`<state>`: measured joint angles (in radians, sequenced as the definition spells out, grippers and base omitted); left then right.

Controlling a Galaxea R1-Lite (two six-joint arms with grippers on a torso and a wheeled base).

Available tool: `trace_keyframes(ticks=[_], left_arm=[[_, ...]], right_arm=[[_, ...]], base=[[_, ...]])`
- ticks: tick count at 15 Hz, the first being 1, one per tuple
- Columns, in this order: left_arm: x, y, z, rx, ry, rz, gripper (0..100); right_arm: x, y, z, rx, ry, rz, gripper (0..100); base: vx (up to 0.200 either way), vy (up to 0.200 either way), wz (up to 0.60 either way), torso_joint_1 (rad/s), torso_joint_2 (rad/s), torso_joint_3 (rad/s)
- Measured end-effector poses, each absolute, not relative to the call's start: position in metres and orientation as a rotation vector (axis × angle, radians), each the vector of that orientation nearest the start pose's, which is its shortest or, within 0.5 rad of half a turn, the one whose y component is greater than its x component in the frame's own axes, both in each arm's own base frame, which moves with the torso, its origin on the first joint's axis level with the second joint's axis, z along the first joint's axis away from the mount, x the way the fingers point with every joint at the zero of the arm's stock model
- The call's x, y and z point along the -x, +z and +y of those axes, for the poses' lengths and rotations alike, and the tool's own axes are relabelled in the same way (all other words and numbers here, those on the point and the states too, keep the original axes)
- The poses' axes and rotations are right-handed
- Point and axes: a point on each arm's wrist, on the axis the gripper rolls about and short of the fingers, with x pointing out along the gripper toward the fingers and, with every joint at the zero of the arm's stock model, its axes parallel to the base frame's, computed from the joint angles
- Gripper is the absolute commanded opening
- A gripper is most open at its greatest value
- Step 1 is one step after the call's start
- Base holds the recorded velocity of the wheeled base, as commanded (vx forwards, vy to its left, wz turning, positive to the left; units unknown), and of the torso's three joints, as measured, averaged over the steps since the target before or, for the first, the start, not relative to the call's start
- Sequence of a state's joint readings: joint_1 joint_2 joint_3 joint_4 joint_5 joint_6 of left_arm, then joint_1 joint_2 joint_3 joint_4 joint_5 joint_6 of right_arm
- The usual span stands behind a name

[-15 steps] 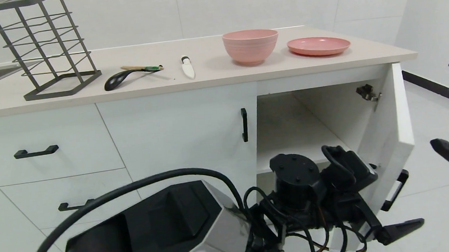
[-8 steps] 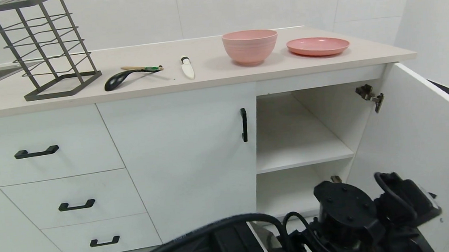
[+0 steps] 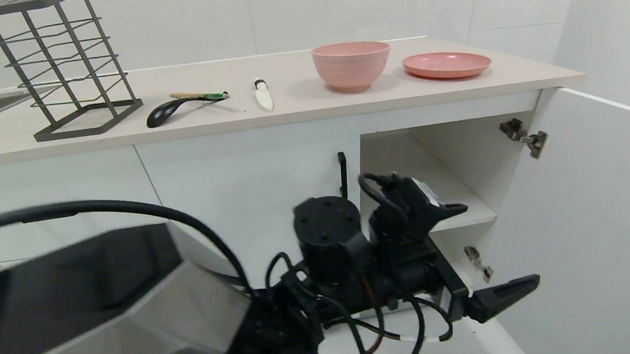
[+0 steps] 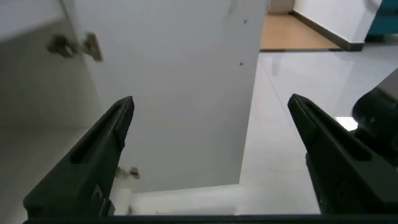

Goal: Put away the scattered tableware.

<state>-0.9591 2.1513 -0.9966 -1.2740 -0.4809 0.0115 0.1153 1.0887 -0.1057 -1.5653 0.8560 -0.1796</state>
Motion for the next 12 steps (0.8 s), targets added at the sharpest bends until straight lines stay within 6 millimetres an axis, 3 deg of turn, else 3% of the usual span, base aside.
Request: trace_keyframes(ticks=[4,7,12], left_arm=[[-0.199,0.200,-0.237,0.031,-1.308,-0.249,100],[-0.179,0.215,-0.168,0.019,-1.181,-0.284,100],[-0.129,0.227,-0.078,-0.015,-0.937,-0.403,100]], right_arm=[[-0.088,0.196,0.027,0.357,0.905,-0.584,100],[-0.083,0.192,0.027,0.351,0.905,-0.567,100],[-0.066,0.181,0.024,0.314,0.915,-0.468,100]], base=[[0.000,0.000,0.00,0.000,0.00,0.000],[0.000,0.000,0.00,0.000,0.00,0.000],[0.000,0.000,0.00,0.000,0.00,0.000]])
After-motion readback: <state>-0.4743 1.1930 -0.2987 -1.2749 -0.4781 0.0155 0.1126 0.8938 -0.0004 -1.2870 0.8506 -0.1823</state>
